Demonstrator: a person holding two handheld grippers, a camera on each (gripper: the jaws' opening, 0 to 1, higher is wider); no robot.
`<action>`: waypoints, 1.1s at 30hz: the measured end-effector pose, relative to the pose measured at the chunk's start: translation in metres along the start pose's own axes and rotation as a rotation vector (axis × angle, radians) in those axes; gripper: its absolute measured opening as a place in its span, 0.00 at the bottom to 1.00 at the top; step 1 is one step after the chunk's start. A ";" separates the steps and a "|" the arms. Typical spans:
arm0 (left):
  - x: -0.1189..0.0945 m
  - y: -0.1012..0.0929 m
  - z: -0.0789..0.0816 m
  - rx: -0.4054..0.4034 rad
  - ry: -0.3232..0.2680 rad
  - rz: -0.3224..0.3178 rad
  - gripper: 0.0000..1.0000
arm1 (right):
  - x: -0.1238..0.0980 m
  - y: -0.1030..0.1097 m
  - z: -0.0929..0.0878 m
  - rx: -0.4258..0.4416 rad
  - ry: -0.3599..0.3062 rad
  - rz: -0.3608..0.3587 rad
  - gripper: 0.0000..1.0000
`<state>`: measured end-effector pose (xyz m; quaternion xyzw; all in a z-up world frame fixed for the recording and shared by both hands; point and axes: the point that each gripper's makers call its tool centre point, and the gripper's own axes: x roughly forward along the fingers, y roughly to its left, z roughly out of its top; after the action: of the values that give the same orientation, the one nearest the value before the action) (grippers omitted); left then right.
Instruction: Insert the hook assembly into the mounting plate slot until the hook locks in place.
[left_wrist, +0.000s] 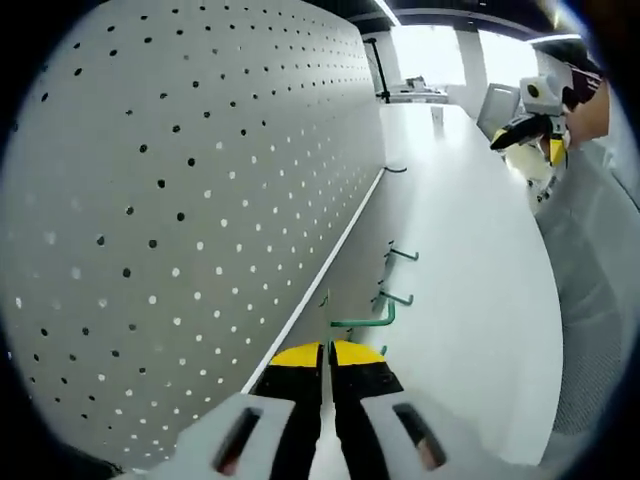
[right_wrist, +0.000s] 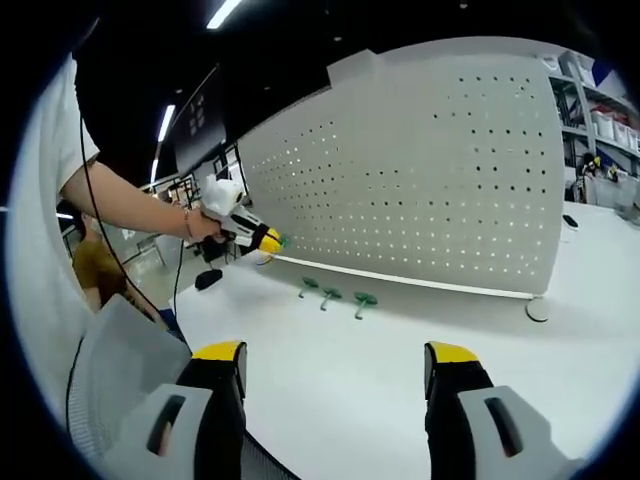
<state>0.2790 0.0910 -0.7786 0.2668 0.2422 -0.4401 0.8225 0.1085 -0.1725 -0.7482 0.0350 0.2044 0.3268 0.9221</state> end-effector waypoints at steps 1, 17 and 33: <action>0.000 0.000 0.001 -0.001 -0.004 0.001 0.02 | 0.000 0.000 0.000 -0.001 -0.001 0.001 0.70; -0.019 -0.015 0.016 -0.044 -0.107 0.055 0.02 | -0.001 0.006 0.001 -0.009 -0.006 0.015 0.69; -0.039 -0.033 0.044 -0.079 -0.212 0.118 0.02 | -0.002 0.010 0.003 -0.021 -0.019 0.027 0.69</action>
<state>0.2391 0.0698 -0.7289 0.1999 0.1551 -0.4065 0.8779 0.1018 -0.1656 -0.7425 0.0310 0.1916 0.3411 0.9198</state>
